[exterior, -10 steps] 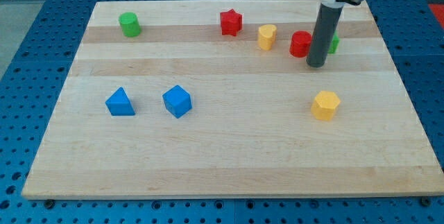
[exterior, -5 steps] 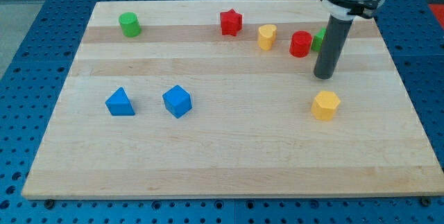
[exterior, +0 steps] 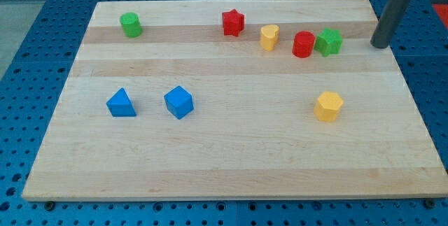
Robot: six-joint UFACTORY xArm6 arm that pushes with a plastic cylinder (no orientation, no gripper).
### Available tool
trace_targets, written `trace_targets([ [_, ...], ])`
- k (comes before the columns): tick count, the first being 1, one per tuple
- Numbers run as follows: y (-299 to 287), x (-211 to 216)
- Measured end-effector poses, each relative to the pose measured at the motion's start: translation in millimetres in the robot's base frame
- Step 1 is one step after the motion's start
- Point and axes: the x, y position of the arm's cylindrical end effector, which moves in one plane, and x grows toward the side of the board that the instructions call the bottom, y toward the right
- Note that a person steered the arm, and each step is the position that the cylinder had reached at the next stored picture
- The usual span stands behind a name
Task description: Move green star along with red circle slightly to left
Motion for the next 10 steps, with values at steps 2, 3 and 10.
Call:
trace_targets([
  [2, -10.2, -61.4],
  [3, -36.6, -45.5],
  [10, -52.5, -23.1],
])
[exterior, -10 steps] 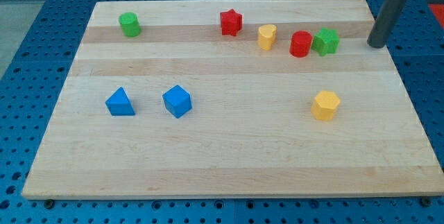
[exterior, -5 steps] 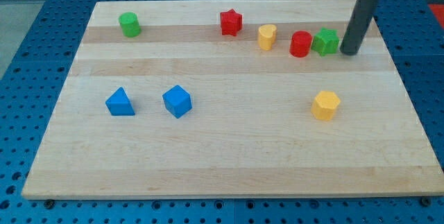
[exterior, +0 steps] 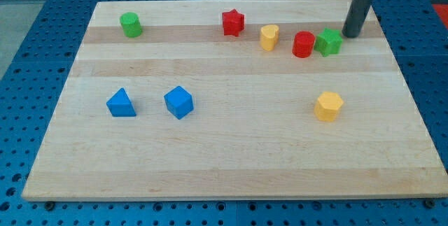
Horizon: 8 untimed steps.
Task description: Move green star along with red circle slightly to left
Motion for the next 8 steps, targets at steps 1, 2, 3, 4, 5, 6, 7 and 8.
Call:
trace_targets([
  [1, -1.5, -0.5],
  [2, -9.7, 11.2],
  [3, -33.0, 21.2],
  [4, -52.8, 33.0],
  [5, -67.8, 42.6],
  [6, -89.6, 48.9],
  [7, -108.1, 54.1],
  [8, -125.3, 62.7],
])
